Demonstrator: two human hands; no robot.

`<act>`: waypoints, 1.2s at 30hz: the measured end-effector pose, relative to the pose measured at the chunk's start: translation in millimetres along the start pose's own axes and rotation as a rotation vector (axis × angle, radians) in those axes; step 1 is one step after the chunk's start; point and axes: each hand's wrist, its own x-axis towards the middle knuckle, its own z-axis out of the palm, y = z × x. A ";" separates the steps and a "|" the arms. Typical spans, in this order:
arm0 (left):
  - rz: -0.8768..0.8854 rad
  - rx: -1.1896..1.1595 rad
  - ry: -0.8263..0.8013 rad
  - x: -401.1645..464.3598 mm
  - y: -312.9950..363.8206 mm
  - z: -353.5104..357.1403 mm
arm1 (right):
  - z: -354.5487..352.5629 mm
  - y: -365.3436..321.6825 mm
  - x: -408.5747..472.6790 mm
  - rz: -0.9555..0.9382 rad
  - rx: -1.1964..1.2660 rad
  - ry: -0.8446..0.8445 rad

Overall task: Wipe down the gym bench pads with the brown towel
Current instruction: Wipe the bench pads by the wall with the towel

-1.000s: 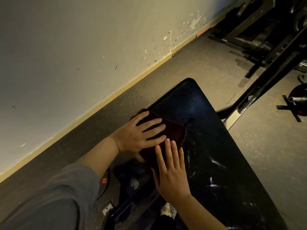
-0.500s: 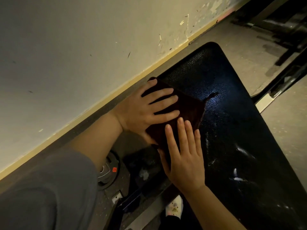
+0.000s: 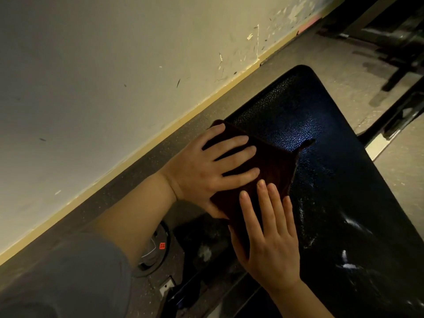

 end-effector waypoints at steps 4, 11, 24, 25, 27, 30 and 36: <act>0.005 0.011 0.023 0.0 -1.3 1.2 | -0.2 0.2 1.6 0.004 -0.013 0.015; 0.006 0.009 0.087 1.1 -0.8 4.5 | 1.8 -2.4 -0.4 0.021 -0.042 0.068; -0.173 0.100 0.166 -5.3 12.3 5.9 | 7.4 3.0 0.8 -0.021 -0.060 0.129; -0.197 0.109 0.191 -6.7 15.0 7.6 | 7.5 3.3 1.2 -0.027 -0.062 0.143; -0.236 0.127 0.252 -9.6 20.6 10.6 | 9.0 4.9 3.2 -0.049 -0.074 0.182; -0.287 0.107 0.344 -17.1 30.6 19.3 | 12.9 6.1 3.3 -0.046 -0.125 0.221; -0.545 0.095 0.276 -33.1 60.7 20.2 | 13.5 7.4 7.6 -0.094 -0.180 0.249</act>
